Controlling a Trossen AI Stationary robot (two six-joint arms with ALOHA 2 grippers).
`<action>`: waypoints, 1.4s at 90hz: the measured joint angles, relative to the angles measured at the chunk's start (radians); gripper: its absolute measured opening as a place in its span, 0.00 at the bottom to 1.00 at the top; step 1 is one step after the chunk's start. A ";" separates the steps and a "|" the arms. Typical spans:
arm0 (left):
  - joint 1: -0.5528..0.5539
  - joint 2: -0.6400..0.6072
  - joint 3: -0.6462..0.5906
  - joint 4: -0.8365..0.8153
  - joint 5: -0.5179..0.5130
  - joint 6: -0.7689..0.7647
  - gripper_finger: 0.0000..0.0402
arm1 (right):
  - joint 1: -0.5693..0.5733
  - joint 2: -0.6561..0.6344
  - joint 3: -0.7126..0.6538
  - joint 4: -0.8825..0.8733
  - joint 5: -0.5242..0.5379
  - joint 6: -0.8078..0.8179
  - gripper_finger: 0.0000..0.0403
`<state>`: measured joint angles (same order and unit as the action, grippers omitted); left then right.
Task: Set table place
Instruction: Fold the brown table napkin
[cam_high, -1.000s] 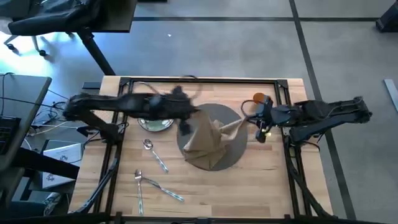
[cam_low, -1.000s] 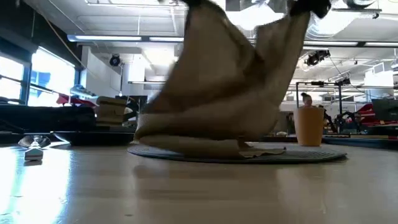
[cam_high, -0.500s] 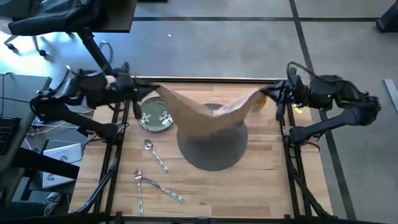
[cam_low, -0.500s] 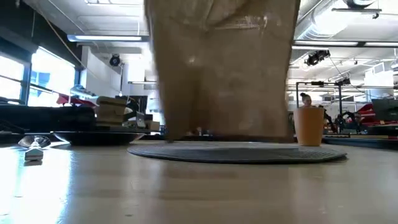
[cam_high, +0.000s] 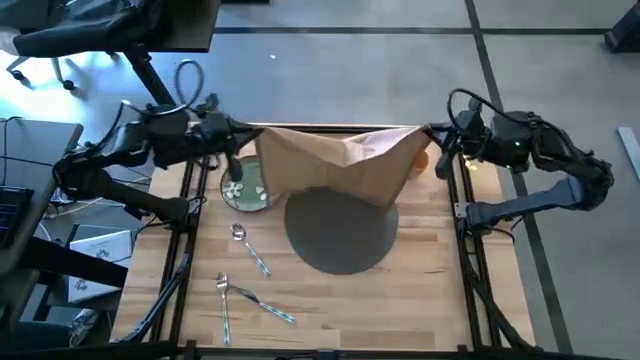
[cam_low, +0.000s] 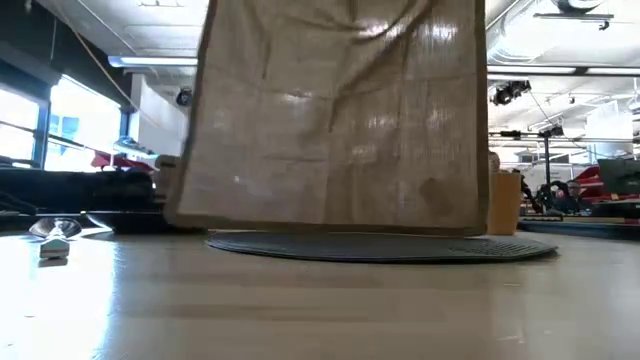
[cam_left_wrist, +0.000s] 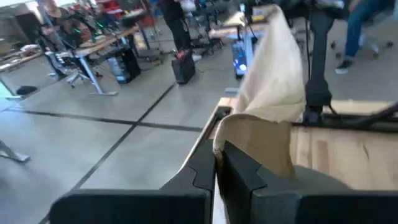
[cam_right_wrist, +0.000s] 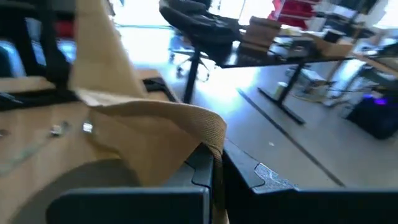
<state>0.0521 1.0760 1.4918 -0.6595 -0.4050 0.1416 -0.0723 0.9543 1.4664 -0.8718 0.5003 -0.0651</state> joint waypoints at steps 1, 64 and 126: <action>0.004 0.005 0.000 0.004 0.008 0.002 0.00 | -0.006 0.000 -0.001 0.001 -0.001 -0.004 0.00; 0.061 0.004 0.000 -0.064 0.299 0.011 0.00 | -0.036 -0.071 -0.003 -0.040 -0.209 0.034 0.00; -0.506 0.050 -0.218 0.089 0.265 -0.449 0.00 | 0.468 -0.035 -0.074 -0.266 -0.308 0.585 0.00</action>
<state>-0.4536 1.1263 1.2741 -0.5700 -0.1399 -0.3074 0.3957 0.9196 1.3925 -1.1382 0.1925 0.5195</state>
